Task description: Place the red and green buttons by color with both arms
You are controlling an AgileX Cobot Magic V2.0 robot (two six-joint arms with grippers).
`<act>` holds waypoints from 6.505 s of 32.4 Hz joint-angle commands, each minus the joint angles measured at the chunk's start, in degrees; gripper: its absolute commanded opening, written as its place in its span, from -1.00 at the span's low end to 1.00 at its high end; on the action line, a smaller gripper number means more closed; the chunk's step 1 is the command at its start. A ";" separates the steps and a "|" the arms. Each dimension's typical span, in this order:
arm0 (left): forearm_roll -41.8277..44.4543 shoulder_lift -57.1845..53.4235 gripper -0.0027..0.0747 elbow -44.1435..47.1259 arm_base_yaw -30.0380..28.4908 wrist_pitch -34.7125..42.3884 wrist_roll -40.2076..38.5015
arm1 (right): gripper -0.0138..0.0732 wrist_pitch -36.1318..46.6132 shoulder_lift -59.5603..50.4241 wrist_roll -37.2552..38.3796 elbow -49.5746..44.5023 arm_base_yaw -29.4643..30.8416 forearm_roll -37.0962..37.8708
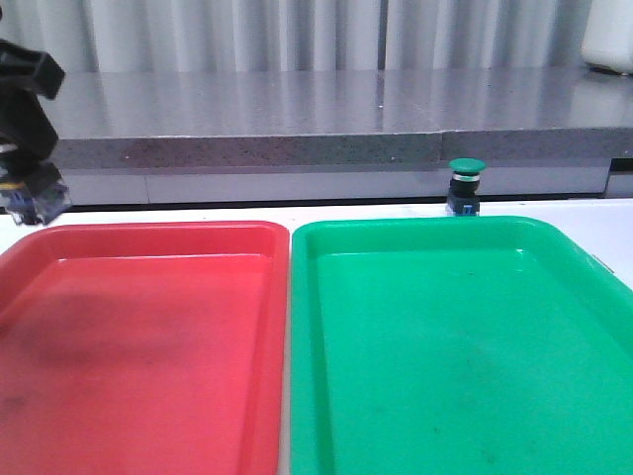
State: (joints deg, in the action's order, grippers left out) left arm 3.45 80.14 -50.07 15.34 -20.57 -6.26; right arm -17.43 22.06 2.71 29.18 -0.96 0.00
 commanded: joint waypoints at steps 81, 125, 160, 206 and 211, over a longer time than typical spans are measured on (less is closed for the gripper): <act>20.89 -79.97 -0.98 28.30 9.63 -9.49 -22.68 | 0.71 4.28 0.90 -0.35 1.99 0.22 0.00; 20.89 -79.97 -0.98 28.79 9.63 -9.37 -22.68 | 0.71 -4.75 89.15 0.73 60.10 -8.79 -10.04; 20.89 -79.97 -0.98 28.79 9.63 -9.27 -22.68 | -0.37 12.64 60.39 -0.31 17.53 -22.18 -10.04; 20.89 -79.97 -0.98 28.79 9.63 -9.27 -22.68 | -0.93 5.61 -2.74 -0.32 -8.26 -8.97 1.03; 20.89 -79.97 -0.98 28.79 9.63 -9.27 -22.68 | -0.93 4.62 -9.99 -0.32 -9.32 -8.97 1.08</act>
State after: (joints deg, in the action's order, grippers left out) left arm 23.47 -0.26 -19.81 24.62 -34.06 -28.48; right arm -16.81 13.01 2.95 18.36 -10.28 0.51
